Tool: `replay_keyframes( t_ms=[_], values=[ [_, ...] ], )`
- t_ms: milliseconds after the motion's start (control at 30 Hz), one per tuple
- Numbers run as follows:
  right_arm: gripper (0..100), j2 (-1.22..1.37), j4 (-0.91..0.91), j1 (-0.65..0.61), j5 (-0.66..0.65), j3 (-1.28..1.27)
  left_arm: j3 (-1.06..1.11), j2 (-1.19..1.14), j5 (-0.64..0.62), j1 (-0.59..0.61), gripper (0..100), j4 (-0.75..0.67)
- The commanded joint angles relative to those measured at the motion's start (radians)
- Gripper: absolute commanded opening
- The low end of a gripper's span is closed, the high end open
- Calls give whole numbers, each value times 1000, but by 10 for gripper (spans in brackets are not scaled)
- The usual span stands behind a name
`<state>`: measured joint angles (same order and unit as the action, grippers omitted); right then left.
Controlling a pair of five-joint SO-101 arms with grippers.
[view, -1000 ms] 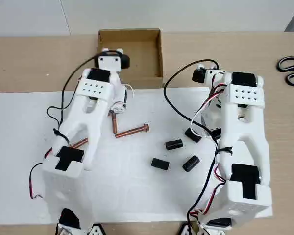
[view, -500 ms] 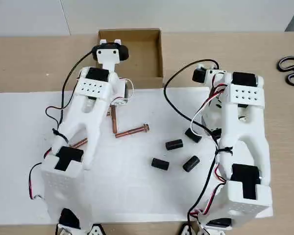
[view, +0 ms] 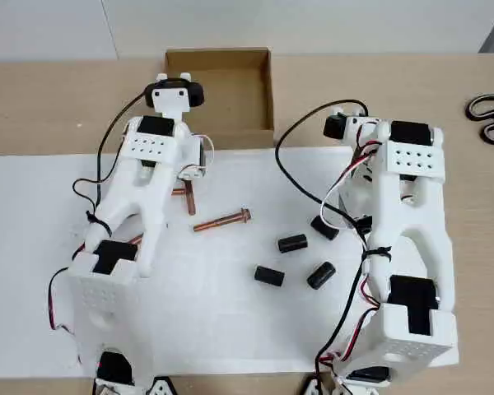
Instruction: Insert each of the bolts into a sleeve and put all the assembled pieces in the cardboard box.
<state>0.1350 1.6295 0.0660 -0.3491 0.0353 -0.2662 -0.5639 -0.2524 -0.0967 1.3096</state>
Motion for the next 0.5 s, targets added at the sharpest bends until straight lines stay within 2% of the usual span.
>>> replay_keyframes(
  t_ms=[0, 267, 467],
  values=[
    [8, -59, -13, 7, 12, 5, 13, -23, -9, 8, 80, 15],
    [8, -59, -13, 7, 12, 5, 2, -21, -8, -35, 80, 87],
    [8, -59, -15, 7, 12, 5, -27, 61, -8, -41, 80, 115]
  ],
)
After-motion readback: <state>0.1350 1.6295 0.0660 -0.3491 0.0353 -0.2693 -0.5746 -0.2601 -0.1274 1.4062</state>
